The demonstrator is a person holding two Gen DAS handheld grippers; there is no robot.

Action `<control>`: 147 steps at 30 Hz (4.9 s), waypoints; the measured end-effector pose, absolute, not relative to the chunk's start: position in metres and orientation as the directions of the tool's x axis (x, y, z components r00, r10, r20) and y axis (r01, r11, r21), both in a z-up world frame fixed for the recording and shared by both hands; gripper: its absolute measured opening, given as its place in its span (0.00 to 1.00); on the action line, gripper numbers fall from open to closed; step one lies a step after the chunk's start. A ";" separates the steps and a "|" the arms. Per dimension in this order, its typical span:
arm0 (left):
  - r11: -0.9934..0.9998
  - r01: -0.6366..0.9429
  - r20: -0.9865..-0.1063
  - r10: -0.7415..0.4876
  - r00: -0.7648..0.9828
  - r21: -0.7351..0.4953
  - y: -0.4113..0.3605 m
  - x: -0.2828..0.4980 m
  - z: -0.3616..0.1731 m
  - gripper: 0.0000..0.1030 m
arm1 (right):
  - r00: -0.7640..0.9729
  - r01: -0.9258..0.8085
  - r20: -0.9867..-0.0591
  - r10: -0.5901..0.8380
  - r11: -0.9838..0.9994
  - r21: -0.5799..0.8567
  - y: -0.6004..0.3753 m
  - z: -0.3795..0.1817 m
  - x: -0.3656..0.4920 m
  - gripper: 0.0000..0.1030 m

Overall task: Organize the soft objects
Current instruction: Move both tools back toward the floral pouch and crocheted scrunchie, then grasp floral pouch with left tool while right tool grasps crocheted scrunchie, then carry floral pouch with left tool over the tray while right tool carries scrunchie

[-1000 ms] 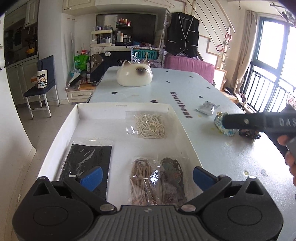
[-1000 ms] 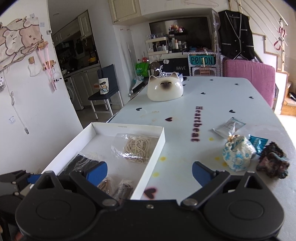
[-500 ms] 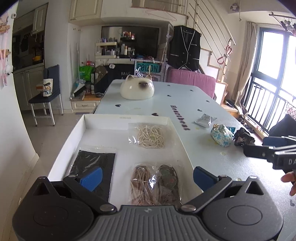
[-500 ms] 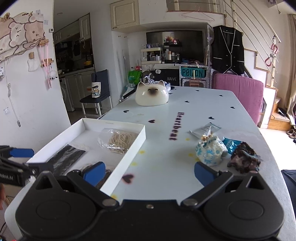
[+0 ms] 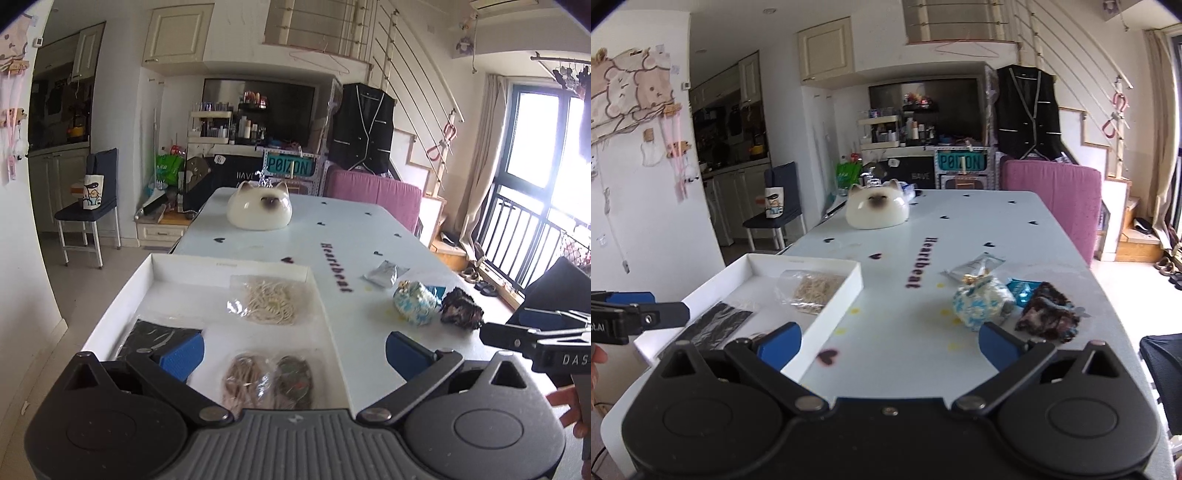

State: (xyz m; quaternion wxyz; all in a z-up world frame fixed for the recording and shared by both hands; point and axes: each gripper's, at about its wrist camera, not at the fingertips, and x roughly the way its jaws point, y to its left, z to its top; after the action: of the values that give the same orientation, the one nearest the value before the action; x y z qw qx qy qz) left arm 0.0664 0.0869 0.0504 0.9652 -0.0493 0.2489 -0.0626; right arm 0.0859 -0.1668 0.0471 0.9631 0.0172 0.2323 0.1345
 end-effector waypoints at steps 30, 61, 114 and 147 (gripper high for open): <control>0.973 0.122 -0.495 -0.205 0.845 -0.195 -0.111 0.220 0.012 1.00 | 0.839 0.035 -0.537 0.087 0.977 0.211 -0.318 0.009 0.215 0.95; 0.958 0.145 -0.557 -0.264 0.788 -0.248 -0.135 0.302 -0.074 1.00 | 0.788 0.092 -0.601 0.136 0.938 0.334 -0.329 -0.065 0.293 0.47; 0.936 0.113 -0.467 -0.268 0.842 -0.334 -0.033 0.189 0.002 0.46 | 0.850 -0.105 -0.470 0.237 0.952 0.288 -0.245 -0.005 0.205 0.42; 0.991 -0.098 -0.721 0.006 0.693 -0.086 0.203 0.291 -0.019 0.46 | 0.655 -0.403 -0.580 0.483 0.874 0.273 -0.055 0.023 0.236 0.43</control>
State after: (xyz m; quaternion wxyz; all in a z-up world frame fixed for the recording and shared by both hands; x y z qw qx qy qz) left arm 0.2905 0.2027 -0.0193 0.9182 -0.0591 0.3906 0.0285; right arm 0.2361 -0.0550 0.0227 0.9078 0.0599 0.3358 0.2439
